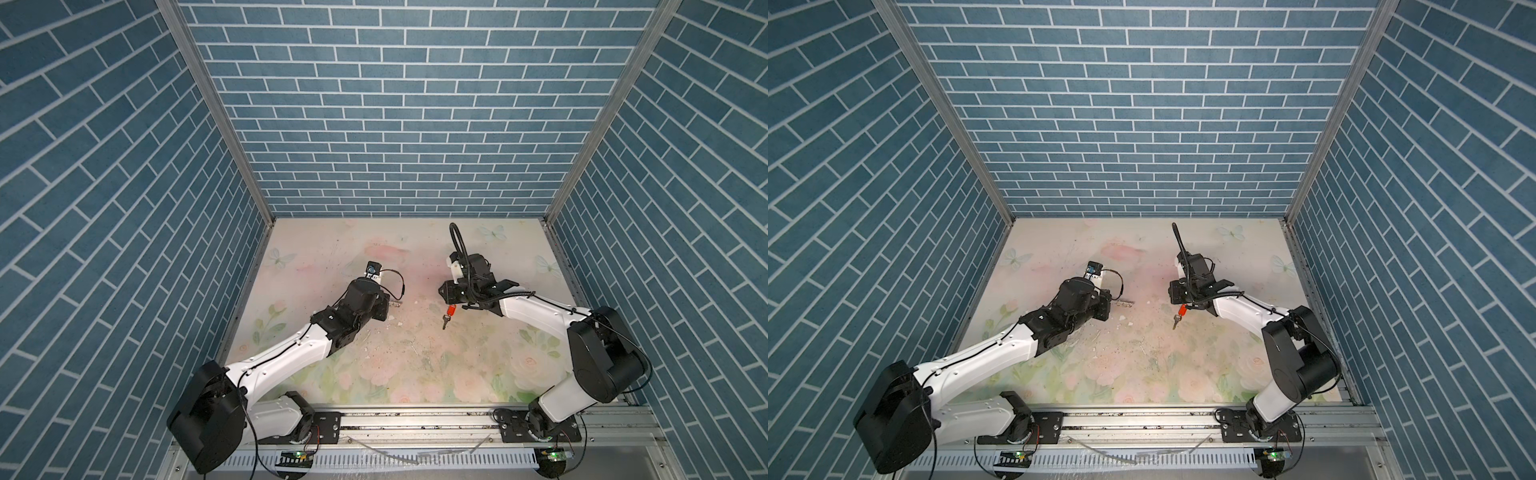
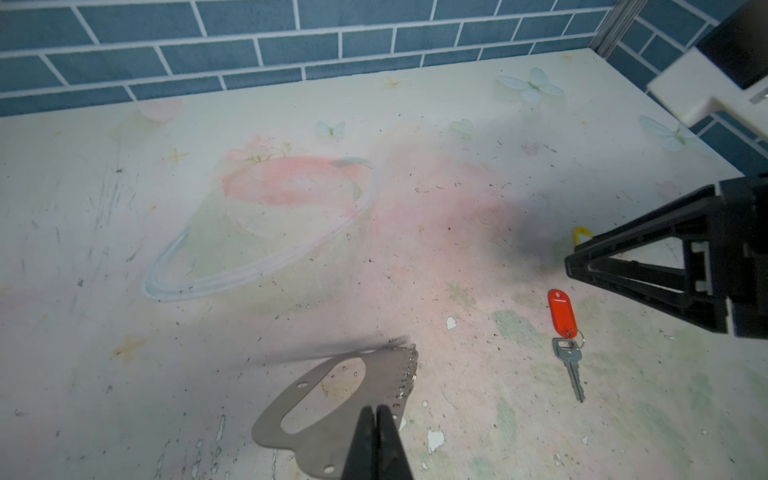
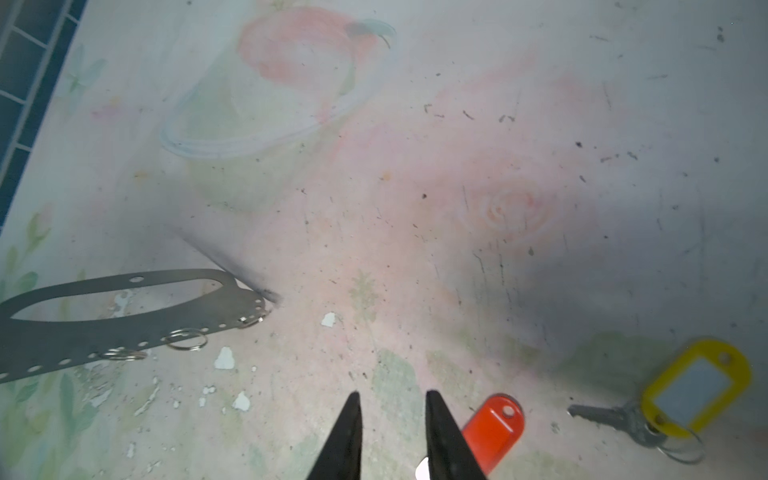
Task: Put the keys on the keyring
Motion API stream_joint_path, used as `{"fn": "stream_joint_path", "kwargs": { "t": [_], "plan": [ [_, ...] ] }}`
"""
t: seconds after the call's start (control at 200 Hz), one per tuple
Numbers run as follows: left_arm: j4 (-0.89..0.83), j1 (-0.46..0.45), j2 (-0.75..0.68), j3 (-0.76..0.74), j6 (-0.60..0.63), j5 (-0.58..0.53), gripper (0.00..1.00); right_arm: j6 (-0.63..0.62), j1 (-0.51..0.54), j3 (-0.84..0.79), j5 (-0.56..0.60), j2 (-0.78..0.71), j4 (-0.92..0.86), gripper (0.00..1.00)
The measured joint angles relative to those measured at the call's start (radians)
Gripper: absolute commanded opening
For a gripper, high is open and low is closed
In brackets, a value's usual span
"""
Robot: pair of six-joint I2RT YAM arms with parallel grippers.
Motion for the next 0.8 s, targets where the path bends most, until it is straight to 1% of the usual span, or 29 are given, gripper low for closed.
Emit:
{"fn": "stream_joint_path", "kwargs": {
  "t": [0.135, 0.33, 0.45, 0.68, 0.8],
  "plan": [
    [0.022, -0.01, -0.021, 0.0, 0.043, -0.004, 0.0, 0.0, 0.009, -0.007, -0.055, -0.037, 0.043, 0.28],
    [0.066, -0.038, -0.051, -0.002, 0.106, -0.01, 0.0, 0.0, 0.018, -0.031, -0.17, -0.062, 0.122, 0.28],
    [0.095, -0.048, -0.072, -0.003, 0.137, -0.002, 0.0, 0.0, 0.027, -0.055, -0.257, -0.07, 0.184, 0.33],
    [0.124, -0.048, -0.087, -0.003, 0.188, 0.061, 0.0, -0.016, 0.05, -0.106, -0.399, -0.118, 0.283, 0.5],
    [0.149, -0.048, -0.087, -0.003, 0.214, 0.096, 0.0, -0.047, 0.064, -0.106, -0.434, -0.144, 0.305, 0.52]
  ]
}}
